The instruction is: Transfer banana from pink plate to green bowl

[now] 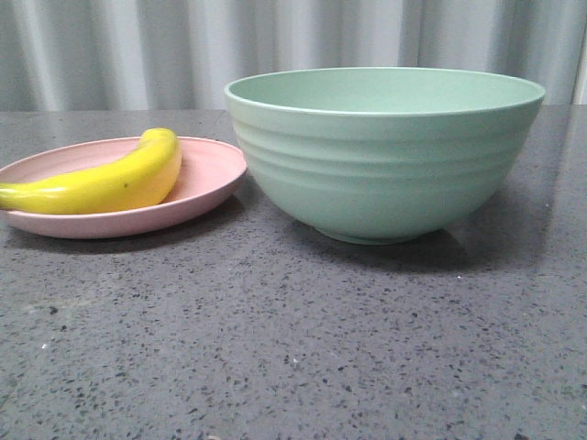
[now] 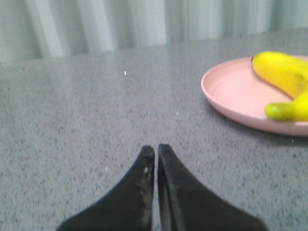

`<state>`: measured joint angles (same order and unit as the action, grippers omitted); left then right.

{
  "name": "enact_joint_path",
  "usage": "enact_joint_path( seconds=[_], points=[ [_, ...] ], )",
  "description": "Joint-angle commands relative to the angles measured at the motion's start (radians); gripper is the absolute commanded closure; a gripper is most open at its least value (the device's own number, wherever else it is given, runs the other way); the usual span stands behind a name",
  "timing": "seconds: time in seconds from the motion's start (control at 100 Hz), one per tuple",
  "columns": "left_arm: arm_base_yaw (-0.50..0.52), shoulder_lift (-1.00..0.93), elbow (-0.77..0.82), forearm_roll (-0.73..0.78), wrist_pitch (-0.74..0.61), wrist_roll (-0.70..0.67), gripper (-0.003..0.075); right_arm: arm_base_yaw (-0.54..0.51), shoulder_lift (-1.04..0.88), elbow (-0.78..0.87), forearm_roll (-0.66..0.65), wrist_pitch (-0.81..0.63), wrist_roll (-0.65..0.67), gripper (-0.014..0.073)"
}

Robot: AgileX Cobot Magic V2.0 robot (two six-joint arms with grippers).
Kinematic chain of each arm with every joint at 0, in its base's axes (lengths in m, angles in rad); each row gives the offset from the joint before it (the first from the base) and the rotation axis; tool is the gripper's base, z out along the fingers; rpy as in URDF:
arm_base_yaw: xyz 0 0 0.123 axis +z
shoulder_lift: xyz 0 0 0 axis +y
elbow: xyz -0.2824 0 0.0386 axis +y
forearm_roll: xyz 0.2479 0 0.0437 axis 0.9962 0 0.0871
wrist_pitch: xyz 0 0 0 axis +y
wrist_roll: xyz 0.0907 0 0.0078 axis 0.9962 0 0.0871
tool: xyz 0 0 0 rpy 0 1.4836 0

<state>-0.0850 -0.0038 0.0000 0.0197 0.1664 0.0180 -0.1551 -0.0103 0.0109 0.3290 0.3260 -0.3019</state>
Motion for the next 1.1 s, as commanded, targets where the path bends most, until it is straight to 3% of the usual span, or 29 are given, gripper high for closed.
enact_joint_path(
  seconds=[0.0, 0.39, 0.88, 1.09],
  points=[
    [0.001, -0.029, 0.01, -0.002, -0.12, -0.005, 0.0741, -0.005, -0.022, 0.02, -0.003, -0.122, -0.003, 0.0665],
    [0.001, -0.029, 0.01, -0.002, -0.124, -0.005, 0.0741, -0.005, -0.022, 0.02, -0.003, -0.302, -0.003, 0.0665],
    [0.001, -0.029, -0.031, -0.083, -0.123, -0.007, 0.0741, -0.005, -0.022, -0.035, -0.017, -0.17, -0.003, 0.0665],
    [0.001, 0.029, -0.132, -0.079, -0.005, -0.007, 0.0741, -0.005, -0.009, -0.083, -0.003, -0.148, -0.003, 0.0665]
  ],
)
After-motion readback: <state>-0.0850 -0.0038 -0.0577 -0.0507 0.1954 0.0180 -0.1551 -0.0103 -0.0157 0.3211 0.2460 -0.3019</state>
